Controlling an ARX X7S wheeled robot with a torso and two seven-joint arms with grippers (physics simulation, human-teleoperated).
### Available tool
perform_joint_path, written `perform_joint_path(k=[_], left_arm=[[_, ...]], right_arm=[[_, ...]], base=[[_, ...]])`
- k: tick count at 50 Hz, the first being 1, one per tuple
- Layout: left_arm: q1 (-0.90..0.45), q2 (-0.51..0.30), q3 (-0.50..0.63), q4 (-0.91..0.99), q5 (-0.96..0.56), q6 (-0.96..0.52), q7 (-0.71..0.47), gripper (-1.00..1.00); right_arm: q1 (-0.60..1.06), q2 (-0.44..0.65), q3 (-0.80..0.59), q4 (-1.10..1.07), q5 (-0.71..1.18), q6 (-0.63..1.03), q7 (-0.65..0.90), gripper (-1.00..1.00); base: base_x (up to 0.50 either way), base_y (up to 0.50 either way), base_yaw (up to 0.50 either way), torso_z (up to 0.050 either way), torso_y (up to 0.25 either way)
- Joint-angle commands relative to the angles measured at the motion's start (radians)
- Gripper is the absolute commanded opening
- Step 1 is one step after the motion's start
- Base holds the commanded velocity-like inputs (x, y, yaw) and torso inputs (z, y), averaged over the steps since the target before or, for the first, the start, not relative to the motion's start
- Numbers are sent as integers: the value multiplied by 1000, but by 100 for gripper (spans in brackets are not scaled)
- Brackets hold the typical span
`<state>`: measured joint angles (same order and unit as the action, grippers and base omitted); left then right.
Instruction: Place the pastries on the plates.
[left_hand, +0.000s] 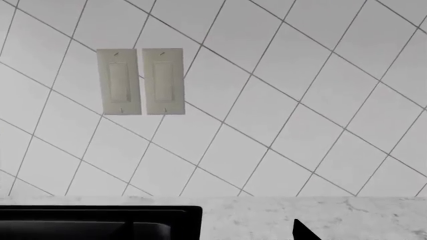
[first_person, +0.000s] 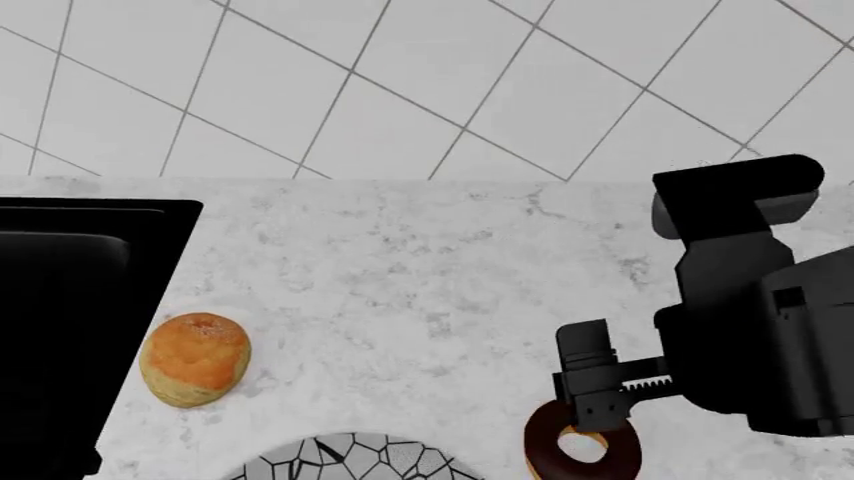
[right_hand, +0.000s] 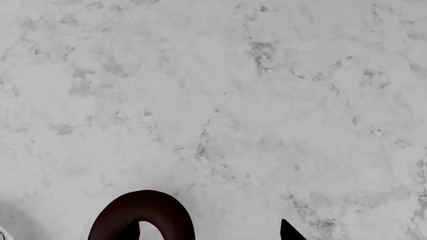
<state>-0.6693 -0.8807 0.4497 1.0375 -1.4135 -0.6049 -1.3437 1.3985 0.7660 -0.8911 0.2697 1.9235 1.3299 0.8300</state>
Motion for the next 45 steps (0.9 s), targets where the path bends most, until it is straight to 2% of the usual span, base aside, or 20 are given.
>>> perform_joint_path(k=[1,17,35,36,45], left_arm=[[3,-12,17,6,4,14,-8,100],[-20,-41,87,8,24,66,-22,100],[-53,-79,172,6,48,134,-34,100],[-54,-80,174,5,50,136,-33,100],[-65,-88,200,3,56,150,-35,100]], right_arm=[[-74,10,-21,-26,-29,-12,-28,100],[-127,7,-47,-53,-85,-32,-63,100],[-168,-59,-88,-13,-186,-67,-171,100],[-171,-59,-90,-13,-190,-68,-172,-100],[-148,-51,-77,-32,-140,-56,-142,-100]], base=[[0,0,0,0,0],[0,0,0,0,0],[0,0,0,0,0],[13,0,3,0,0],[2,1,3,0,-4]])
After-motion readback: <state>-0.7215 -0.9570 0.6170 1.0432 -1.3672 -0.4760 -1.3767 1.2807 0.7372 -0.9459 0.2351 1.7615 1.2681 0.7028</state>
